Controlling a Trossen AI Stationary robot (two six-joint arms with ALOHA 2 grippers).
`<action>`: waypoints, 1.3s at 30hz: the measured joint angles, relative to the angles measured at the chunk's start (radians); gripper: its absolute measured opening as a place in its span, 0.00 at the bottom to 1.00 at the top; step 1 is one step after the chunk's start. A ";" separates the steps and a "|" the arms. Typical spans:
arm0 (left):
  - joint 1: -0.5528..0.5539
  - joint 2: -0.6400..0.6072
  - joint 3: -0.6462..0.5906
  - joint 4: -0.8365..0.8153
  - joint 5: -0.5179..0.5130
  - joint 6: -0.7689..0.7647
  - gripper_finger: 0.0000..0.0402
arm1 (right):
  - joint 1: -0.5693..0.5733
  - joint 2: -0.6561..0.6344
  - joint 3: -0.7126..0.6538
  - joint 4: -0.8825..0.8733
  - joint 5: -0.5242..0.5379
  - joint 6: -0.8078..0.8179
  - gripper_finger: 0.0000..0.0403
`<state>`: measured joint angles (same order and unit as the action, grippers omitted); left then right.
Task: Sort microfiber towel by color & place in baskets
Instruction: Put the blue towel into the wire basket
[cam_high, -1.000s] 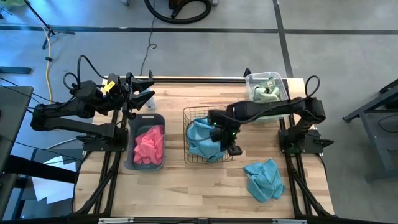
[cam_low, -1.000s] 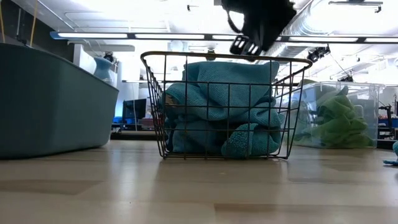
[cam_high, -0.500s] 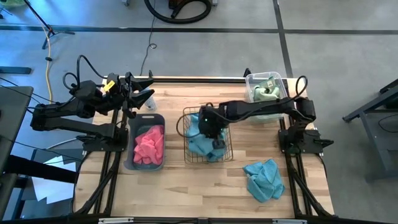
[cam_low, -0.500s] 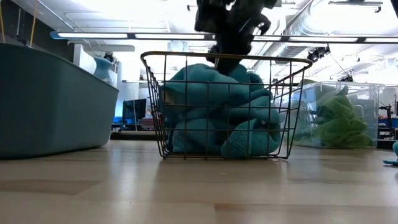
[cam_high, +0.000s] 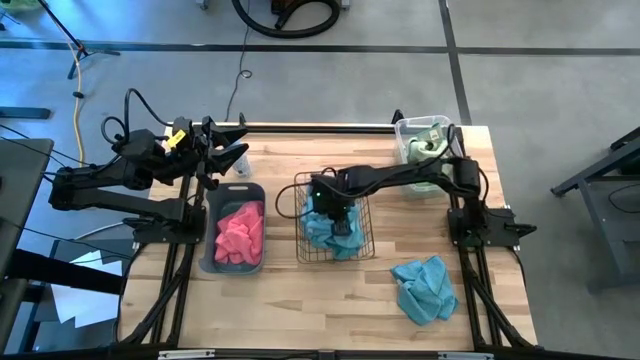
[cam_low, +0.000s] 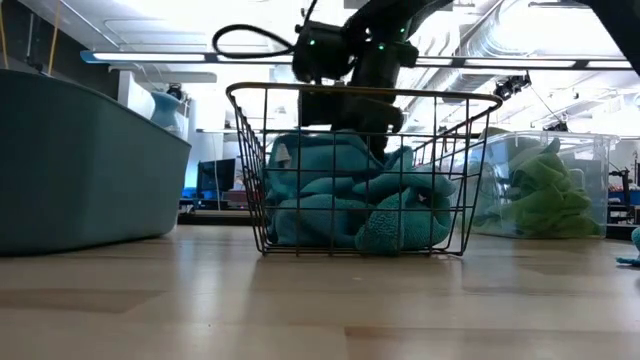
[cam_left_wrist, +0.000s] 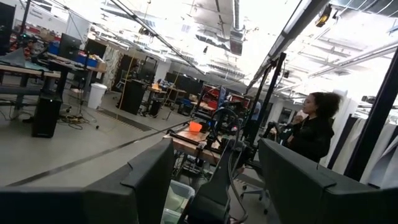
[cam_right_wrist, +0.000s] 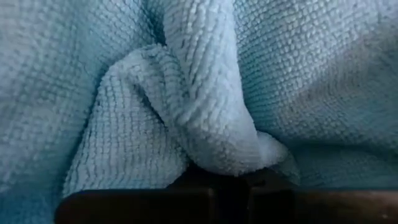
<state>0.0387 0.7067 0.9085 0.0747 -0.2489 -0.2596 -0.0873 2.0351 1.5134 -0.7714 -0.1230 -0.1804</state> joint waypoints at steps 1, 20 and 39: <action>0.000 0.000 0.000 0.000 0.000 0.000 0.56 | 0.002 0.014 0.001 0.000 0.000 0.001 0.00; 0.000 0.000 0.000 -0.005 0.003 0.000 0.56 | -0.025 -0.036 0.284 -0.298 0.003 -0.114 0.00; 0.000 0.000 0.000 -0.012 0.001 0.000 0.56 | -0.046 -0.113 0.391 -0.444 -0.055 -0.160 0.00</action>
<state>0.0389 0.7067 0.9085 0.0631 -0.2483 -0.2592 -0.1331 1.9219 1.9046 -1.2151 -0.1778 -0.3399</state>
